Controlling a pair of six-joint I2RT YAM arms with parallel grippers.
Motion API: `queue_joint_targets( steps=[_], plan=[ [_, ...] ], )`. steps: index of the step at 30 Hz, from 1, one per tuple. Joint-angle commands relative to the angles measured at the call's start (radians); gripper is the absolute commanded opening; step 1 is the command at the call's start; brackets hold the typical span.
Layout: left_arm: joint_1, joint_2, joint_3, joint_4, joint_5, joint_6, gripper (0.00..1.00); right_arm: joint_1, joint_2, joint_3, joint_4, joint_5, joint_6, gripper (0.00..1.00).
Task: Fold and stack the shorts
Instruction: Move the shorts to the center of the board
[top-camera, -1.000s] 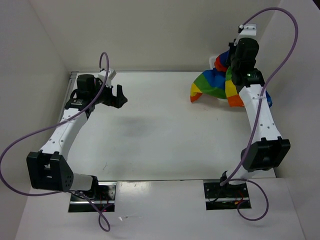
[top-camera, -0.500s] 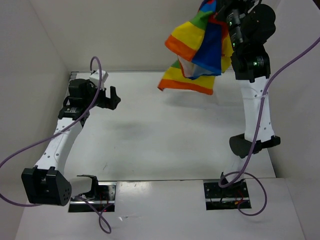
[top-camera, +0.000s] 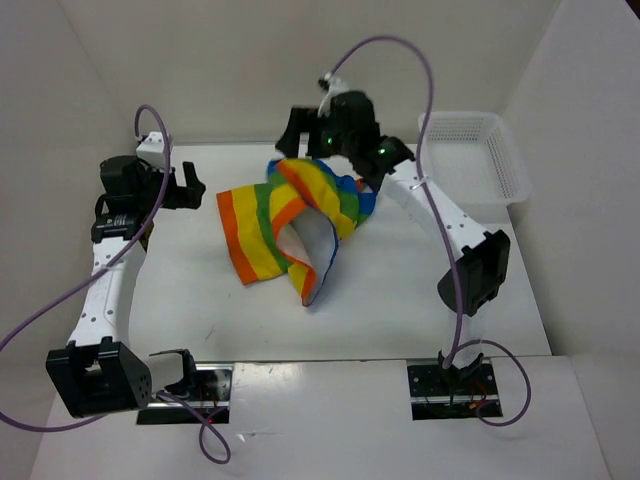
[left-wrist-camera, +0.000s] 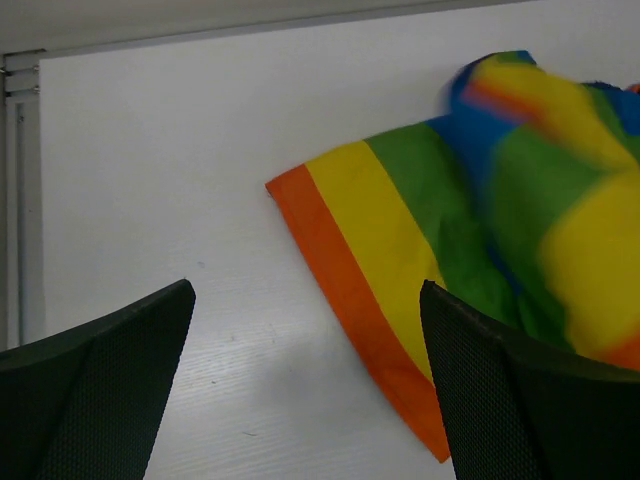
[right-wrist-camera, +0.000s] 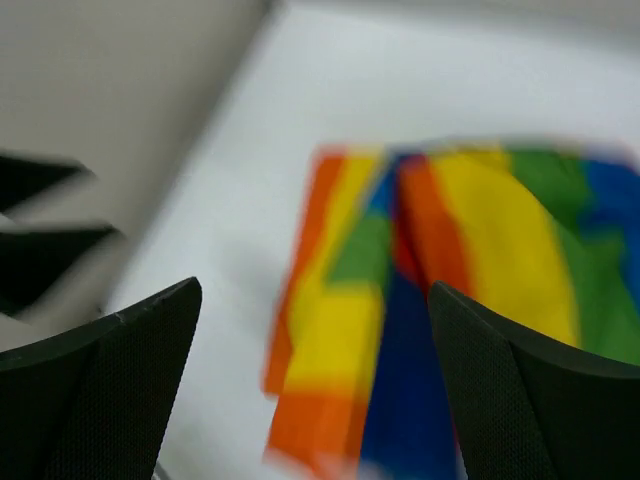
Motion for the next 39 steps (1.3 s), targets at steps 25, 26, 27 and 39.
queue_joint_targets(
  steps=[25, 26, 27, 39],
  plan=[
    [-0.428, 0.323, -0.102, -0.052, 0.083, 0.004, 1.00, -0.192, 0.485, 0.074, 0.055, 0.113, -0.259, 0.89],
    [-0.457, 0.334, -0.102, -0.036, 0.065, 0.004, 1.00, -0.181, 0.496, 0.074, 0.055, 0.113, -0.259, 0.90],
    [-0.511, 0.356, -0.102, -0.004, 0.021, 0.004, 1.00, -0.181, 0.508, 0.074, 0.055, 0.113, -0.259, 0.90],
    [-0.548, 0.372, -0.184, 0.208, -0.429, 0.004, 0.00, -0.163, 0.355, -0.151, 0.044, 0.169, -0.377, 0.00]
  ],
)
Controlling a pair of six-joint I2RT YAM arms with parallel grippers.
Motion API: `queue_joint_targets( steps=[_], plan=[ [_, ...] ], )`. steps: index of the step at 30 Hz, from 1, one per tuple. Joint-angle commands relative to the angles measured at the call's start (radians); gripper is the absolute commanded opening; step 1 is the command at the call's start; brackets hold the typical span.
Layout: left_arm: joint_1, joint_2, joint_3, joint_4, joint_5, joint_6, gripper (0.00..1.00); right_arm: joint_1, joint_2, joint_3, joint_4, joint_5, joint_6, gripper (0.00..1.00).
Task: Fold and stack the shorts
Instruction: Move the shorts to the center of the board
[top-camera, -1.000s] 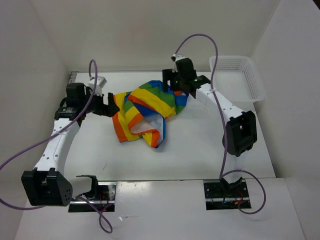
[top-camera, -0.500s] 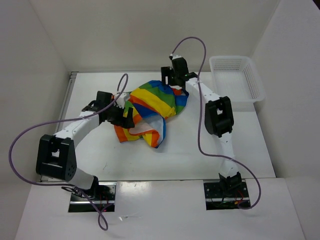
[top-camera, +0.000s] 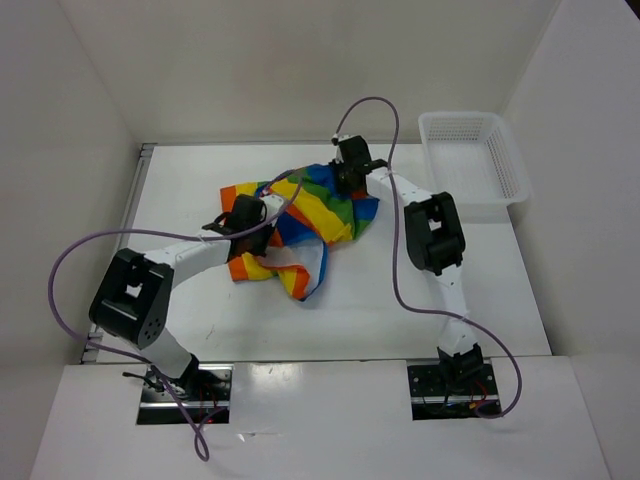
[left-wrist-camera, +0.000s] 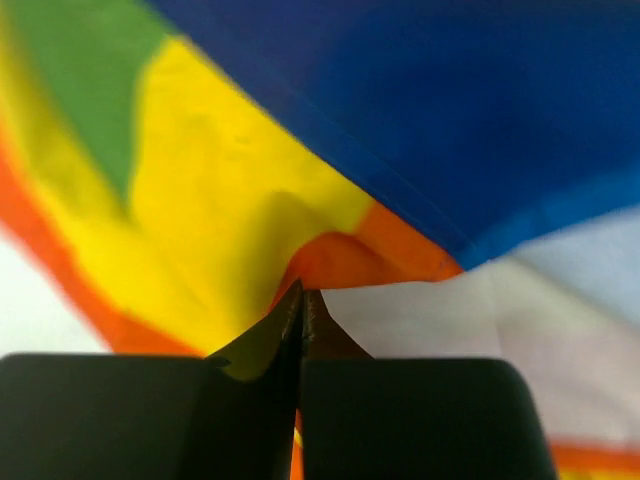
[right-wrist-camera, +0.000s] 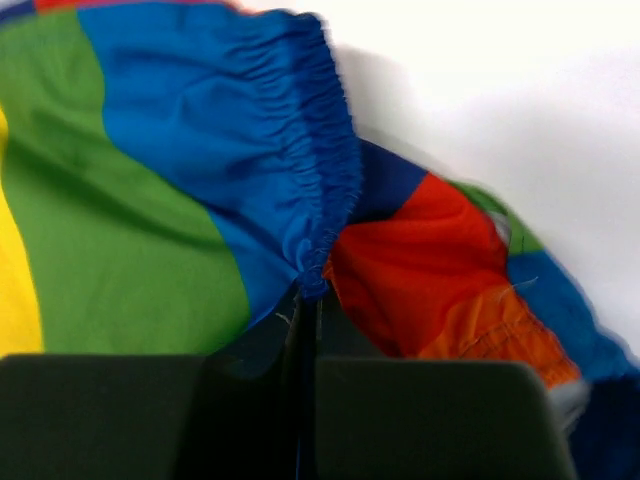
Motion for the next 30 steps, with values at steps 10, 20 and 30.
queue_joint_targets(
  steps=[10, 20, 30],
  plan=[
    [0.261, -0.345, -0.034, -0.177, 0.071, 0.003, 0.15, 0.090, -0.741, -0.607, -0.358, -0.311, -0.645, 0.74],
    [0.272, -0.278, 0.021, -0.144, 0.202, 0.003, 0.84, -0.094, -0.664, -0.470, -0.049, -0.270, -0.199, 0.99],
    [0.281, -0.203, 0.177, -0.363, 0.396, 0.003, 0.92, -0.154, -0.345, -0.318, -0.030, -0.331, -0.137, 0.86]
  ],
)
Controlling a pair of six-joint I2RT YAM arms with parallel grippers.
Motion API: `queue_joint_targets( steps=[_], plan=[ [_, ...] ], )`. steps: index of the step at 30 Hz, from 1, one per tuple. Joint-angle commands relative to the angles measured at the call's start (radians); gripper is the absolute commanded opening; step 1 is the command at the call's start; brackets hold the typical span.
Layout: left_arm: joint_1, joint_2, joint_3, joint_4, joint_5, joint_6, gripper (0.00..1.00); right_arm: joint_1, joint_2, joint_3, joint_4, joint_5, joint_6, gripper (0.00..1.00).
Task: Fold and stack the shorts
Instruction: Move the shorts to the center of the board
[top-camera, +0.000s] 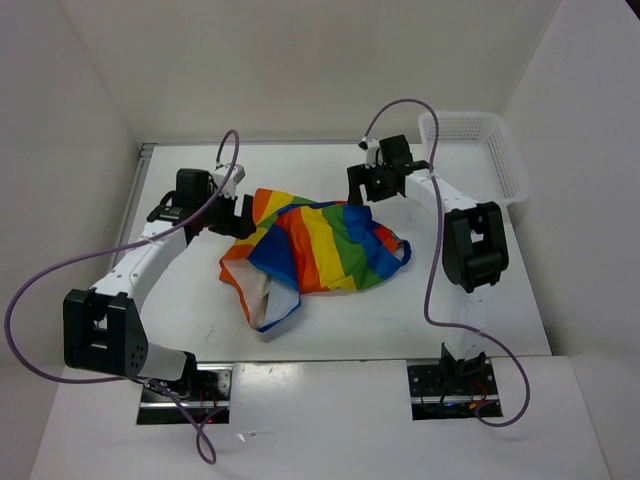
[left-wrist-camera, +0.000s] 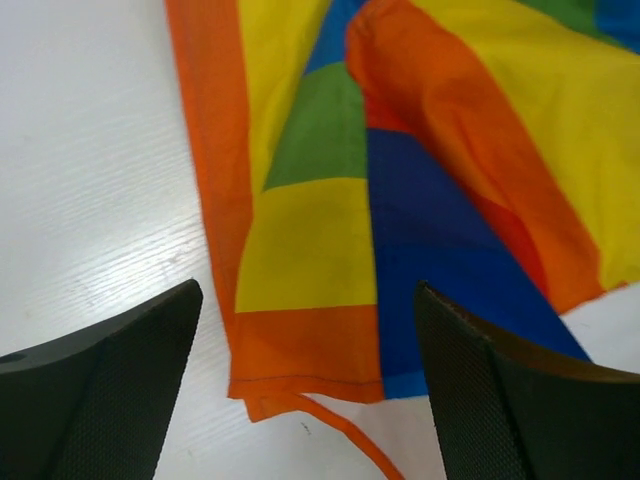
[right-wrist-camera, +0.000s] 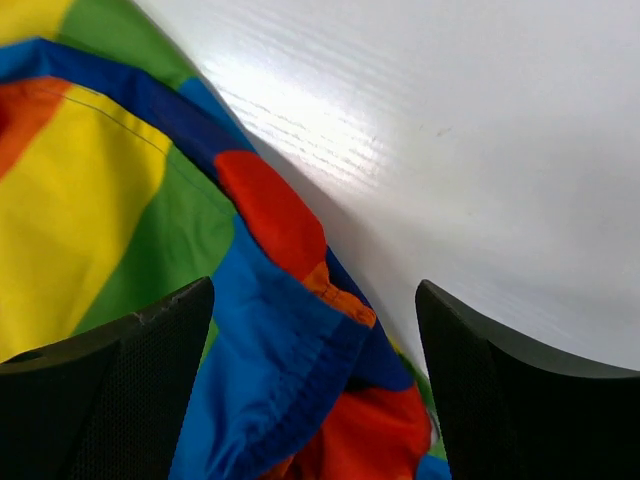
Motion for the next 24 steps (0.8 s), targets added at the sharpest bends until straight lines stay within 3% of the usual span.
queue_joint_targets(
  steps=[1, 4, 11, 14, 17, 19, 20, 21, 22, 23, 24],
  plan=[
    [0.006, 0.013, 0.062, -0.128, 0.170, 0.002, 0.94, -0.011, 0.040, 0.063, 0.026, -0.071, 0.033, 0.86],
    [0.006, 0.013, 0.037, -0.139, 0.168, 0.002, 0.97, -0.011, 0.075, 0.063, 0.026, -0.094, 0.033, 0.82],
    [-0.042, 0.092, -0.053, -0.117, -0.003, 0.002, 0.97, -0.002, 0.118, 0.095, 0.026, -0.074, 0.024, 0.69],
    [-0.066, 0.105, -0.053, -0.108, -0.003, 0.002, 0.97, -0.002, 0.118, 0.083, 0.026, -0.065, 0.015, 0.69],
    [-0.096, 0.117, -0.053, -0.094, -0.015, 0.002, 0.91, -0.002, 0.109, 0.074, 0.017, -0.065, 0.015, 0.66],
    [-0.106, 0.126, -0.064, -0.083, -0.027, 0.002, 0.83, -0.002, 0.109, 0.064, 0.017, -0.056, 0.015, 0.59],
    [-0.106, 0.126, -0.064, -0.083, -0.027, 0.002, 0.69, -0.002, 0.100, 0.064, 0.017, -0.056, 0.015, 0.56],
    [-0.106, 0.126, -0.064, -0.083, -0.018, 0.002, 0.61, -0.002, 0.100, 0.054, 0.026, -0.047, 0.015, 0.51],
    [-0.106, 0.126, -0.064, -0.083, -0.018, 0.002, 0.53, -0.002, 0.100, 0.054, 0.026, -0.047, 0.015, 0.37],
    [-0.118, 0.126, -0.064, -0.083, -0.004, 0.002, 0.35, -0.002, 0.100, 0.045, 0.026, -0.047, 0.015, 0.27],
    [-0.119, 0.126, -0.064, -0.083, 0.009, 0.002, 0.28, -0.002, 0.100, 0.045, 0.026, -0.037, 0.015, 0.20]
  ],
)
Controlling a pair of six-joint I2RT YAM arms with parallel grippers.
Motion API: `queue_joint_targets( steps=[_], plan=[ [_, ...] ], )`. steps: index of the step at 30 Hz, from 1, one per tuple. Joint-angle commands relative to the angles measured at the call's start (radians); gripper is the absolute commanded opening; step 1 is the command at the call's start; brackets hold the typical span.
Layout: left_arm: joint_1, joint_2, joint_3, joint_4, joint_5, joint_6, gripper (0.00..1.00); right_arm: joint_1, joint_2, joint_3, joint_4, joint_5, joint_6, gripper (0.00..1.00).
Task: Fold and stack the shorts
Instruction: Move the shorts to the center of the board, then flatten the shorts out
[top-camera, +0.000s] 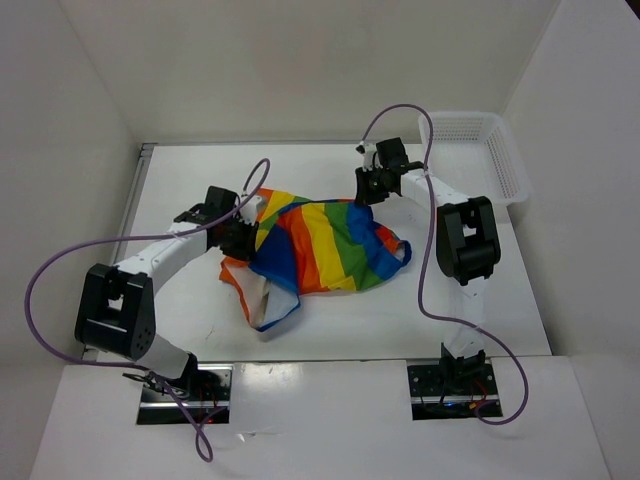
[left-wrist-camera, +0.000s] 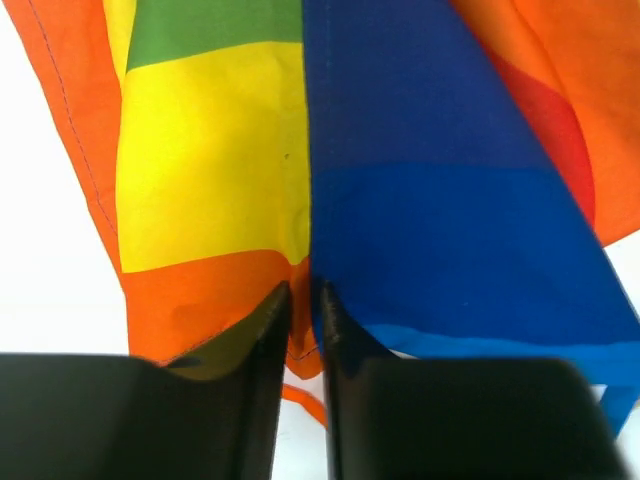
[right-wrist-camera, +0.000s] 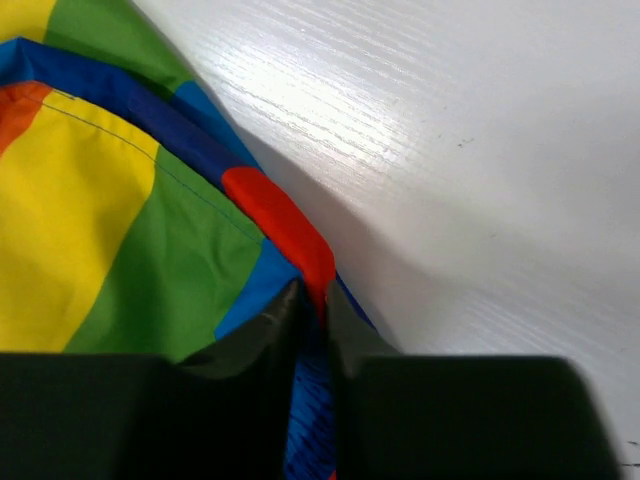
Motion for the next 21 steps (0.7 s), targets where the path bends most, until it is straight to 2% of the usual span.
queue_joint_targets(
  steps=[1, 2, 3, 4, 5, 10, 14, 16, 17, 19, 21],
  plan=[
    [-0.008, 0.012, -0.014, 0.009, 0.032, 0.006, 0.23, 0.003, -0.010, 0.002, 0.026, 0.021, -0.006, 0.15],
    [-0.008, 0.012, -0.014, 0.009, 0.041, 0.006, 0.19, 0.003, -0.019, 0.002, 0.036, 0.030, -0.006, 0.10],
    [-0.008, 0.012, -0.024, 0.009, 0.052, 0.006, 0.14, 0.003, -0.019, 0.002, 0.036, 0.030, -0.006, 0.10],
    [-0.008, 0.012, -0.037, 0.009, 0.052, 0.006, 0.04, 0.012, -0.019, 0.011, 0.036, 0.030, -0.006, 0.07],
    [-0.008, 0.012, -0.037, 0.009, 0.052, 0.006, 0.01, 0.012, -0.019, 0.020, 0.036, 0.030, -0.006, 0.02],
    [-0.008, 0.012, -0.046, 0.034, -0.003, 0.006, 0.00, 0.012, -0.029, 0.020, 0.036, 0.039, -0.036, 0.00],
    [0.019, 0.012, 0.042, 0.074, -0.124, 0.006, 0.00, 0.012, -0.053, 0.115, 0.036, 0.065, -0.048, 0.00],
    [0.059, 0.030, 0.115, 0.117, -0.228, 0.006, 0.00, 0.012, -0.053, 0.198, 0.027, 0.102, -0.057, 0.00],
    [0.073, 0.052, 0.156, 0.139, -0.274, 0.006, 0.00, 0.012, -0.039, 0.301, 0.027, 0.128, -0.057, 0.00],
    [0.122, 0.078, 0.302, 0.238, -0.398, 0.006, 0.00, 0.012, 0.000, 0.485, 0.027, 0.211, -0.057, 0.00],
    [0.163, 0.128, 0.436, 0.302, -0.448, 0.006, 0.00, 0.012, 0.040, 0.612, 0.049, 0.307, -0.043, 0.00]
  ],
)
